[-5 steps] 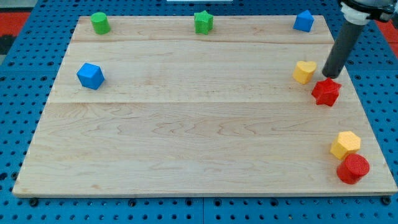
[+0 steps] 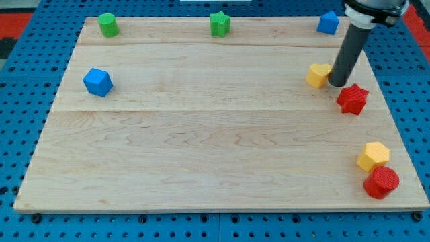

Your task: Slide the red star closer to the yellow hexagon

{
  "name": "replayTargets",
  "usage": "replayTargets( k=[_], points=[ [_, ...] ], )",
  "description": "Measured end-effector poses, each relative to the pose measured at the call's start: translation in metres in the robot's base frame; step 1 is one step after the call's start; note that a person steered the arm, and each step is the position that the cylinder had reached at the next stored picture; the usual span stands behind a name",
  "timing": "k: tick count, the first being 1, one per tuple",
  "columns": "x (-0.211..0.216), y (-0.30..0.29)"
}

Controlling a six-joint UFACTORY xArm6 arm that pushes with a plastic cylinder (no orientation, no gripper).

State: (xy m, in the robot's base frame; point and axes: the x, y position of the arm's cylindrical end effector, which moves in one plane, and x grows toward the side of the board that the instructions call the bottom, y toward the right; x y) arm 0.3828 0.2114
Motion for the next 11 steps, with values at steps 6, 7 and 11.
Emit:
replayTargets(
  k=[6, 7, 11],
  points=[
    [0.047, 0.042],
    [0.059, 0.041],
    [0.06, 0.018]
  ],
)
